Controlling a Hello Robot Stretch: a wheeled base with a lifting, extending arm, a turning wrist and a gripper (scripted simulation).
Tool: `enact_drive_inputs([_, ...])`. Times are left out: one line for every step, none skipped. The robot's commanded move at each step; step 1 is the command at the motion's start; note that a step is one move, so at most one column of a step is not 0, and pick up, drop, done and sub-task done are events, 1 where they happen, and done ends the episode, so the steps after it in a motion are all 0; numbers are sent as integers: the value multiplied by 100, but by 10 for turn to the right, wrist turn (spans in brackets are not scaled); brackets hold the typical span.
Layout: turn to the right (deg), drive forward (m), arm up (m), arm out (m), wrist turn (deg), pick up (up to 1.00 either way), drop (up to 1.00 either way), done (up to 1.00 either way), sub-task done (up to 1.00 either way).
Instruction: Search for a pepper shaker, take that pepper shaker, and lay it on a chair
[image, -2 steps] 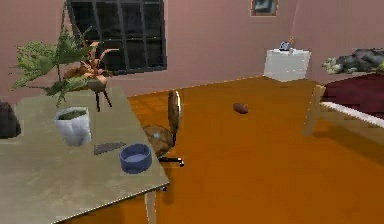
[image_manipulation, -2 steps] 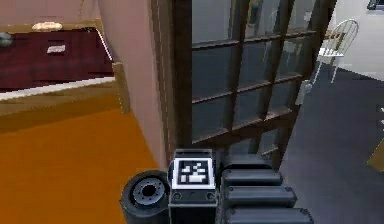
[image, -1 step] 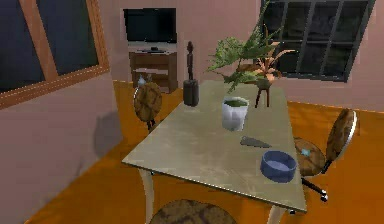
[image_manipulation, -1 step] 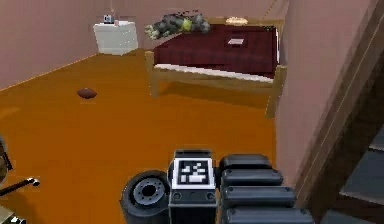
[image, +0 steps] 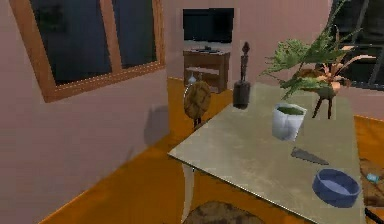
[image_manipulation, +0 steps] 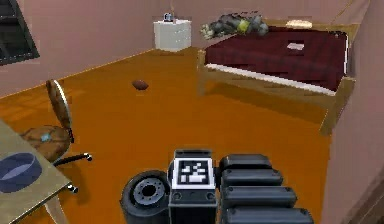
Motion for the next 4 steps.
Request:
enact_drive_inputs([-30,0,0,0,0,0,0,0,0])
enact_drive_inputs([450,0,0,0,0,0,0,0,0])
enact_drive_inputs([180,0,0,0,0,0,0,0,0])
enact_drive_inputs([-450,0,0,0,0,0,0,0,0])
